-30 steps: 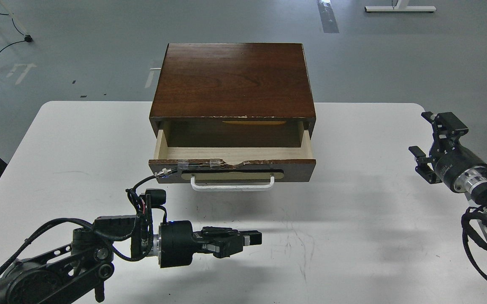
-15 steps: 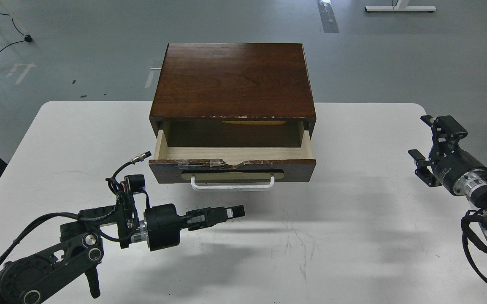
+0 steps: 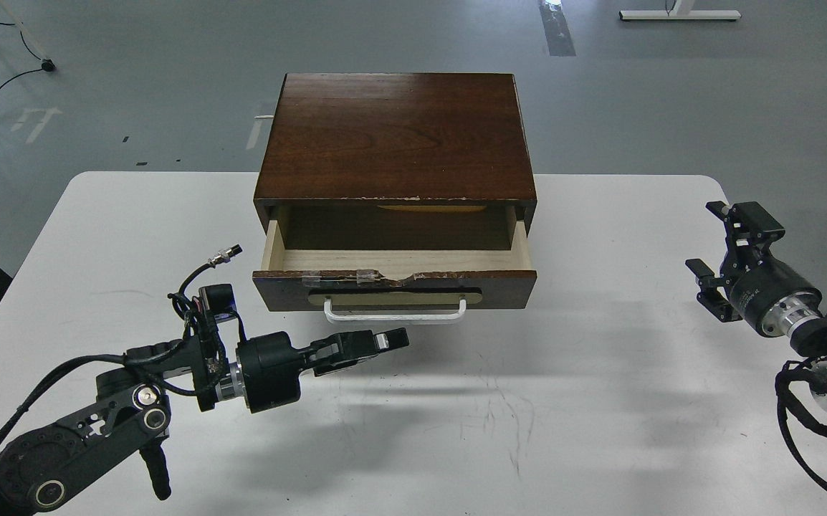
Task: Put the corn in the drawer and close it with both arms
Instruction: 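Push the drawer front with the left gripper into the cabinet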
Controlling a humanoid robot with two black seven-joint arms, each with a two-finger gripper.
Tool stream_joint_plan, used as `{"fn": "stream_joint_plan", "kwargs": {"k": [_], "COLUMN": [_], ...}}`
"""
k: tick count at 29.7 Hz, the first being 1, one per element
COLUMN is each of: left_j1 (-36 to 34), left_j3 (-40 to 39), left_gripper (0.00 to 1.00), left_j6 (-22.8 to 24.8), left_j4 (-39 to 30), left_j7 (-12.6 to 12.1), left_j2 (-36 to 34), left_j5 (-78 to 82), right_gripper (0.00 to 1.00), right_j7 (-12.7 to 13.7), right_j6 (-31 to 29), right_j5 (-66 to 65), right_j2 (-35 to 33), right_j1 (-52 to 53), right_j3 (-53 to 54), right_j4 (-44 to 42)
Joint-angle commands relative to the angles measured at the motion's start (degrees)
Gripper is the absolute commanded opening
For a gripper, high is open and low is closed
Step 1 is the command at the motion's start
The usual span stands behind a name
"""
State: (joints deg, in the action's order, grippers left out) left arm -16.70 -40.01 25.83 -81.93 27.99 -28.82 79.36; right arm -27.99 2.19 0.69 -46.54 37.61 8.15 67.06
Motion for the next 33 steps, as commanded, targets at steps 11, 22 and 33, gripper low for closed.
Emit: {"fn": "stream_joint_plan", "kwargs": {"k": [11,22,33], "left_j1": [0.00,-0.44,-1.58], "left_j3": [-0.15,-0.59,-0.94], "left_gripper": [0.00,0.00,0.00], "left_j6": [-0.16,-0.42,-0.42], "left_j4": [0.55,2.31,3.53], "left_j7": [0.01,0.01,0.01], "left_j2": [-0.10,0.08,0.34], "left_j5": [-0.26,-0.26,-0.26], "right_gripper": [1.00,1.00,1.00], "right_j7": [-0.01,-0.01,-0.01], "right_j6": [0.01,0.01,0.01], "right_j5": [0.01,0.01,0.01], "right_j2": [0.57,0.57,0.57], "right_j1": [-0.35,-0.35,-0.88], "right_j3": [0.02,0.02,0.02], "right_j4": [0.00,0.00,0.00]}}
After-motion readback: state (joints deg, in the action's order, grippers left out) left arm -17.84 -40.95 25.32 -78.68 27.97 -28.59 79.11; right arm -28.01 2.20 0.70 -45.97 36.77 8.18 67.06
